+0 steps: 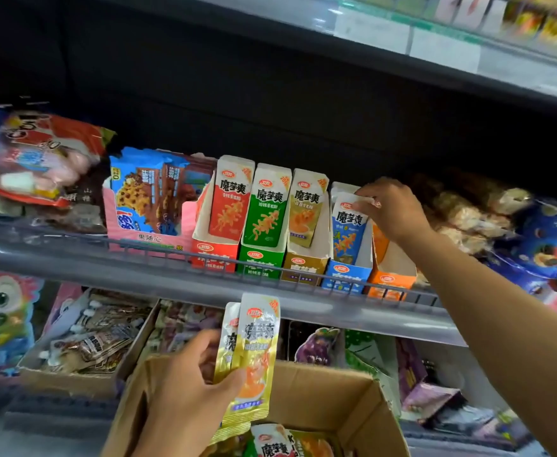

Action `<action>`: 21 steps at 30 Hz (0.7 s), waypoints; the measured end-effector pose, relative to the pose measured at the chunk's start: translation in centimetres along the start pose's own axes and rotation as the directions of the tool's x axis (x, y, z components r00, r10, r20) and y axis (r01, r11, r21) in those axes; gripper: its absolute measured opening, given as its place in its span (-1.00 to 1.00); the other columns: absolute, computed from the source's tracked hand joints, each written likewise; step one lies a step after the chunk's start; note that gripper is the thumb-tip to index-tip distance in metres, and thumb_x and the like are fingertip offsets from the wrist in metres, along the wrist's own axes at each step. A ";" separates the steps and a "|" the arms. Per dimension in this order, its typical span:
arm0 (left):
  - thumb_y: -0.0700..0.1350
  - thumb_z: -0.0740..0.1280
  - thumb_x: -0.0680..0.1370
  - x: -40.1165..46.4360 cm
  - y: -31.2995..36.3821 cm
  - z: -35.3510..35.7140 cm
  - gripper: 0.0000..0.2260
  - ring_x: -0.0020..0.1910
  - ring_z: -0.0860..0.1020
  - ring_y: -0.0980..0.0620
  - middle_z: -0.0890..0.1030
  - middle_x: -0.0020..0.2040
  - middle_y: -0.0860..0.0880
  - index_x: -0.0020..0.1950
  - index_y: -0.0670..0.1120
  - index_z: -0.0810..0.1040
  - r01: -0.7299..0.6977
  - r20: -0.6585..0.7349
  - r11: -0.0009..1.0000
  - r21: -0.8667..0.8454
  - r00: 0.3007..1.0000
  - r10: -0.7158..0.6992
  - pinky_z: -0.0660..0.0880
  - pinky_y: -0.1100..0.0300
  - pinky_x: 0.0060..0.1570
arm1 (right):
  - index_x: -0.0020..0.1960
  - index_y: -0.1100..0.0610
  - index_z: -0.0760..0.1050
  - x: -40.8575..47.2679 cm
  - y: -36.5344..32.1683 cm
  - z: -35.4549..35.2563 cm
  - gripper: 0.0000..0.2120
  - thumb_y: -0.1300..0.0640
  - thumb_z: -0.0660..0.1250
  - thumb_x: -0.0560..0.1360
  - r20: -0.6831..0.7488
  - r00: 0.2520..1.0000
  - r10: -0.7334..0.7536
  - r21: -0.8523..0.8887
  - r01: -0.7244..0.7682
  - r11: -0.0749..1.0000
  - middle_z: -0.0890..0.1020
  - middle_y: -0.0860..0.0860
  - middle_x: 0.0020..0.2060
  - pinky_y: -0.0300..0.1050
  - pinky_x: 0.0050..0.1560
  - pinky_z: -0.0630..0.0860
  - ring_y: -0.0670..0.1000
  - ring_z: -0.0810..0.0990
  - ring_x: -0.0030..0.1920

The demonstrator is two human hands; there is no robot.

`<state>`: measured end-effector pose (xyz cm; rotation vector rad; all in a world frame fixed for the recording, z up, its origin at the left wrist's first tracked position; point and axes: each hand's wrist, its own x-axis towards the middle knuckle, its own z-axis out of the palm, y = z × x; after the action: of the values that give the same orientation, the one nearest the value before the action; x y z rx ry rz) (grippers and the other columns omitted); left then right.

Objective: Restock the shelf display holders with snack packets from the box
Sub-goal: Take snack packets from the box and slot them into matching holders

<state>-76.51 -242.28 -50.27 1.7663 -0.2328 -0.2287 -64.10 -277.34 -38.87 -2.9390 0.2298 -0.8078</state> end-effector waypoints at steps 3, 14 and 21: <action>-0.25 0.54 0.45 0.2 -0.2 0.0 -0.64 -0.30 0.55 0.52 0.58 -0.41 0.44 -0.05 0.17 0.48 0.030 0.005 0.998 -0.055 1.000 -0.029 0.37 0.61 -0.40 | 0.37 0.05 0.54 -0.6 0.0 0.9 -0.60 0.01 0.44 0.56 -0.110 0.994 0.005 -0.070 -0.012 0.997 0.55 0.10 0.26 0.13 0.17 0.56 0.15 0.51 0.28; -0.38 0.50 0.45 -0.3 -0.9 0.7 -0.60 -0.20 0.68 0.31 0.71 -0.22 0.27 0.05 0.10 0.56 0.069 0.059 0.991 -0.117 0.996 -0.062 0.52 0.48 -0.31 | 0.45 -0.07 0.41 -16.9 -11.4 1.5 -0.50 -0.06 0.45 0.55 0.328 0.910 -0.254 0.546 0.037 0.837 0.55 -0.18 0.24 -0.41 -0.02 0.51 -0.19 0.56 0.09; -0.37 0.45 0.48 -0.4 -1.9 -0.3 -0.48 0.15 0.66 0.12 0.71 0.12 0.16 0.22 0.20 0.53 0.020 0.173 0.999 0.028 0.985 -0.024 0.58 0.10 0.21 | 0.01 0.01 0.51 -16.4 -12.0 0.5 -0.62 -0.13 0.60 0.38 0.416 0.861 -0.294 0.483 0.065 0.873 0.66 -0.07 -0.05 0.06 -0.11 0.61 -0.03 0.65 -0.05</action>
<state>-76.72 -241.55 -52.08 1.7768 -0.3429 -0.3976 -76.33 -262.79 -46.11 -2.6089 -0.2541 -0.0878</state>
